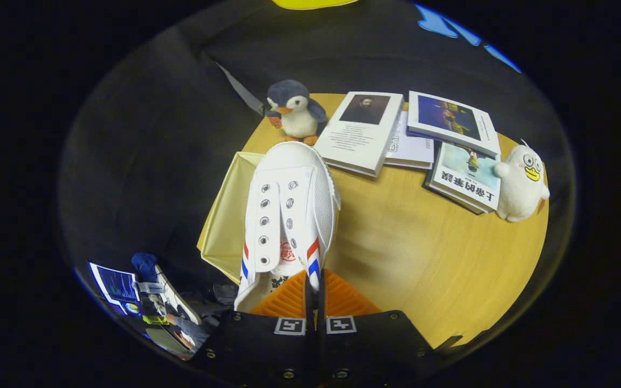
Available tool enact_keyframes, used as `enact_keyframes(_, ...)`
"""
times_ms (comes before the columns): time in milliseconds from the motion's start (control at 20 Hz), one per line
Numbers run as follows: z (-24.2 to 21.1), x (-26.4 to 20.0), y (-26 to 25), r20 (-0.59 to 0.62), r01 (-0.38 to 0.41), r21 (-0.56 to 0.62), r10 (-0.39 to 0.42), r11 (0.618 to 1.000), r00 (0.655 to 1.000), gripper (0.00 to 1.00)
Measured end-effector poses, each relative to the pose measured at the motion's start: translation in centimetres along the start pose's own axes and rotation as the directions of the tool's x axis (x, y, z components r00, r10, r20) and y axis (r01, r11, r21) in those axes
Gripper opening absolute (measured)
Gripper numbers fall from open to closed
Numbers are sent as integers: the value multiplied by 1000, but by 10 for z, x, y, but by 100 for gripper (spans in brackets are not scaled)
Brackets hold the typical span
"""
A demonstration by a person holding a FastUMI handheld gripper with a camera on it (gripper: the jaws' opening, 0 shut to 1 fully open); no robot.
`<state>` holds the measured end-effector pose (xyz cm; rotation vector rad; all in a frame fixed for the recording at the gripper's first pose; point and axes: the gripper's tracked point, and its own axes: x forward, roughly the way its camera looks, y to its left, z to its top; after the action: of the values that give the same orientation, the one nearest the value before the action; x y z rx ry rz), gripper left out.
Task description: Open the storage box then place both shoes into the box .Put the left shoe in first, then the right shoe, with the right side of both shoes facing outward in a uniform manner.
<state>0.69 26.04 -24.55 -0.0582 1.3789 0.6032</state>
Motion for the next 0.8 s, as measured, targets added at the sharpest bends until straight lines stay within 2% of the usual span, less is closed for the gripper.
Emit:
enact_keyframes(400,24,43,65,-59,-18,-99,13,995,998,0)
enact_keyframes(800,27,93,90,-129,-4,-158,-16,988,992,0)
